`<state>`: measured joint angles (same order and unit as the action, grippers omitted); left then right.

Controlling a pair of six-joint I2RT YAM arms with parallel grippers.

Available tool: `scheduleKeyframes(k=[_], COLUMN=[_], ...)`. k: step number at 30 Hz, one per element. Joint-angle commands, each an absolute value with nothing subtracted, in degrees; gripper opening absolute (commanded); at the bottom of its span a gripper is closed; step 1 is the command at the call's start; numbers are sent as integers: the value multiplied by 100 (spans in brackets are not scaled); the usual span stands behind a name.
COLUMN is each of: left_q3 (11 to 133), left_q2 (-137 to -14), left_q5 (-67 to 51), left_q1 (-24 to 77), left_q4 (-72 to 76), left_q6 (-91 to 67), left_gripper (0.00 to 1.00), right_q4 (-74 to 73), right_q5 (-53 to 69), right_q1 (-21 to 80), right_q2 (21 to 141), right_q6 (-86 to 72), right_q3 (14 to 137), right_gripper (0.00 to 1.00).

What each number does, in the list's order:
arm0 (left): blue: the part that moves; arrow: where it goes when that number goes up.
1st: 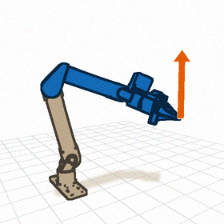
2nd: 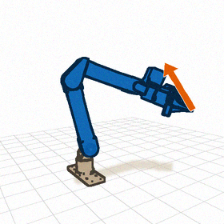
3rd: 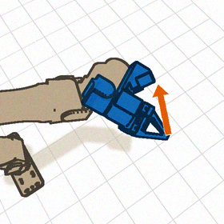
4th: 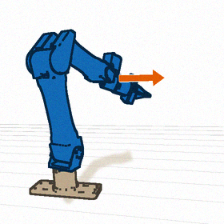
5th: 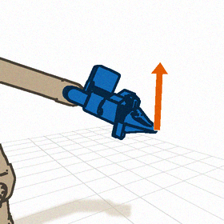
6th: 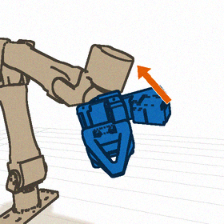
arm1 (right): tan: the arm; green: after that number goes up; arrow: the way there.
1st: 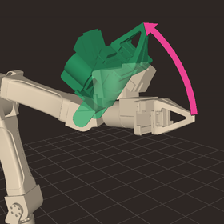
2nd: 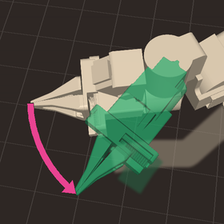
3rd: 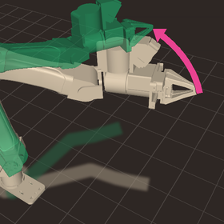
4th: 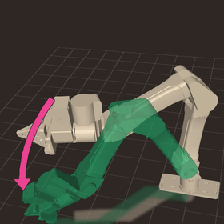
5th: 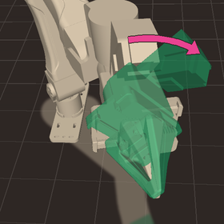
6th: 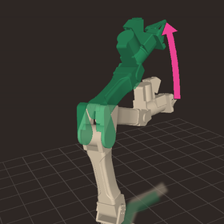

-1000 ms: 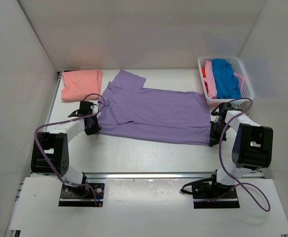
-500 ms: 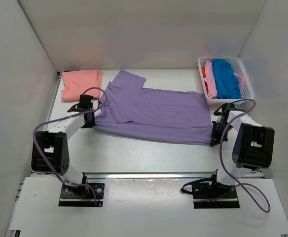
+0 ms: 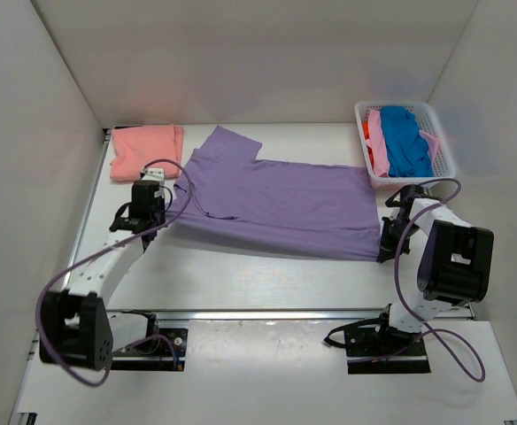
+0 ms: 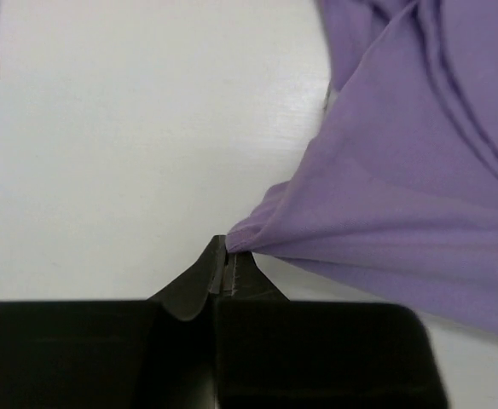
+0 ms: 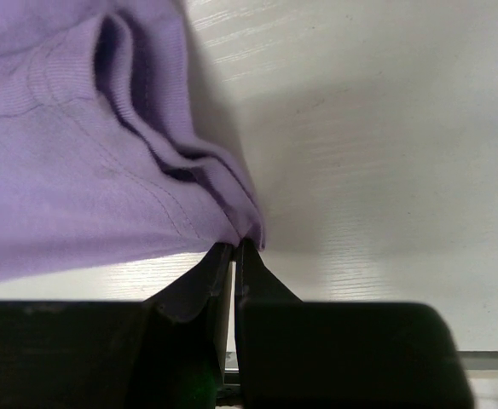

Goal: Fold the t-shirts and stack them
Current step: Fold the flattened tshirt in 1/3 of the way

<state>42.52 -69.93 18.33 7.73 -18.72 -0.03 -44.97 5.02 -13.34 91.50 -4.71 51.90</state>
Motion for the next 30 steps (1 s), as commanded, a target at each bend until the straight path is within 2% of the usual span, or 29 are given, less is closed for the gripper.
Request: scheduleKeyframes(k=[1,2,3,5,8,11,15,23,30], left_q3=[3991,3903,3868,3701,3883,4138,4429,4430,4983], left_q2=[-6232,-6040,-5873,-5696,-5739,-5975,-6336,-7635,-9017], left_q5=[1601,1608,1635,1635,1608,1775,1372,994,1345], left_q1=[492,518,553,536,474,536,816,1836,1942], left_q4=[-1275,-1248,-1205,-1143,-1238,-1475,-1731,-1741,-2389], left_q6=[219,255,229,185,141,88,-148,-835,-757], left_gripper=[13,25,45,44,53,52,43,40,36], right_q4=[-4456,-4500,-4491,-4517,-4535,-4623,-4623,-4728,-4658], right_q5=[167,158,158,132,141,132,71,44,18], right_q1=[-1511,-1503,-1477,-1459,-1494,-1468,-1450,-1336,-1362], right_q2=[9255,9290,9220,9194,9158,9114,9061,9106,9071], right_q6=[-387,-430,-396,-387,-378,-404,-404,-396,-361], right_q3=[5379,5396,5388,5388,5388,5388,5379,5458,5449], right_gripper=[0,0,0,0,0,0,0,0,0])
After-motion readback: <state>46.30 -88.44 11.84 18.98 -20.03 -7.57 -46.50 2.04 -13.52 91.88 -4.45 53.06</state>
